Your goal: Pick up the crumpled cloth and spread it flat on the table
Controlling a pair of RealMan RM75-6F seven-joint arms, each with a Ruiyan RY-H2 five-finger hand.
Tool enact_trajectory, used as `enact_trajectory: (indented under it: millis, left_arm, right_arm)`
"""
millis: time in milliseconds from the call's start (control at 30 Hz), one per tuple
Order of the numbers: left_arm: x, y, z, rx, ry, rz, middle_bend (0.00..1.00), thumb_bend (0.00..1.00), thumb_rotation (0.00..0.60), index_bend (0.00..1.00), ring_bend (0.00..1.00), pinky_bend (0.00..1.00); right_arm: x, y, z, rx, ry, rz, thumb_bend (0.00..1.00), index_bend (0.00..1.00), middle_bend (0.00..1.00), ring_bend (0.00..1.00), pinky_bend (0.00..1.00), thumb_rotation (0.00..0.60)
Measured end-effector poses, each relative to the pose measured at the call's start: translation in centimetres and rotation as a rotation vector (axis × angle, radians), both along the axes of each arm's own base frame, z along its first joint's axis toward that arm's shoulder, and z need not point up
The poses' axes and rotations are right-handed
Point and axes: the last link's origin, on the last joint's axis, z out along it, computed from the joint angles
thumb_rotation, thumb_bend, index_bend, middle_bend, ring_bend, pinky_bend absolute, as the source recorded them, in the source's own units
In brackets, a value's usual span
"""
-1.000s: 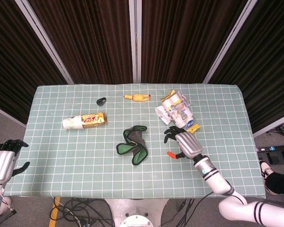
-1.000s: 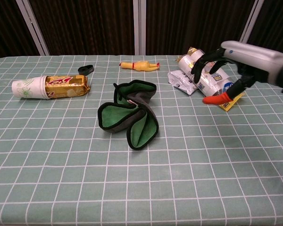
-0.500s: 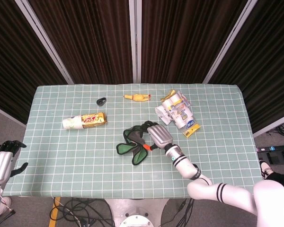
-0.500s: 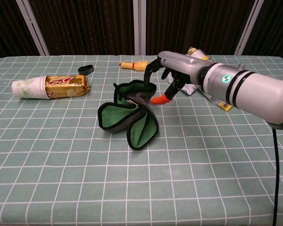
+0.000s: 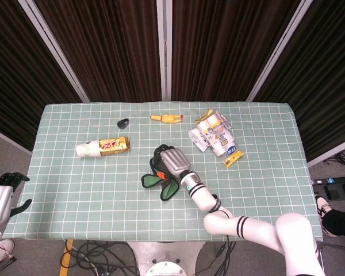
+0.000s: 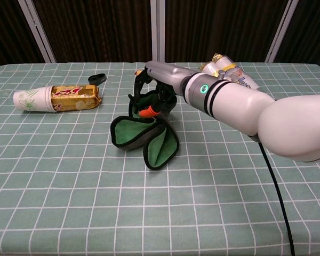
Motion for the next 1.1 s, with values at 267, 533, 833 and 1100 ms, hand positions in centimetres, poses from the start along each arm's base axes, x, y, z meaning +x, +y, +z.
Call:
enact_trajectory:
  millis: [267, 533, 833, 1100]
  left_arm:
    - [-0.6, -0.3, 0.1, 0.003, -0.002, 0.017, 0.34, 0.16, 0.600, 0.34, 0.25, 0.33]
    - [-0.7, -0.4, 0.0, 0.003, -0.004, 0.016, 0.34, 0.16, 0.600, 0.34, 0.25, 0.33]
    - [-0.9, -0.4, 0.0, 0.002, -0.006, 0.023, 0.34, 0.16, 0.600, 0.34, 0.25, 0.33]
    - [-0.7, 0.0, -0.2, -0.006, -0.006, 0.015, 0.34, 0.16, 0.600, 0.34, 0.25, 0.33]
  right_arm:
    - [-0.7, -0.2, -0.4, -0.026, 0.037, -0.028, 0.16, 0.49, 0.24, 0.12, 0.22, 0.600]
    - [-1.1, -0.1, -1.0, -0.019, 0.061, -0.044, 0.16, 0.53, 0.25, 0.12, 0.22, 0.600]
    - [-2.4, -0.3, -0.5, -0.042, 0.057, -0.081, 0.18, 0.56, 0.25, 0.12, 0.22, 0.600]
    - [-3.4, -0.3, 0.2, -0.051, 0.058, -0.097, 0.19, 0.62, 0.26, 0.13, 0.22, 0.600]
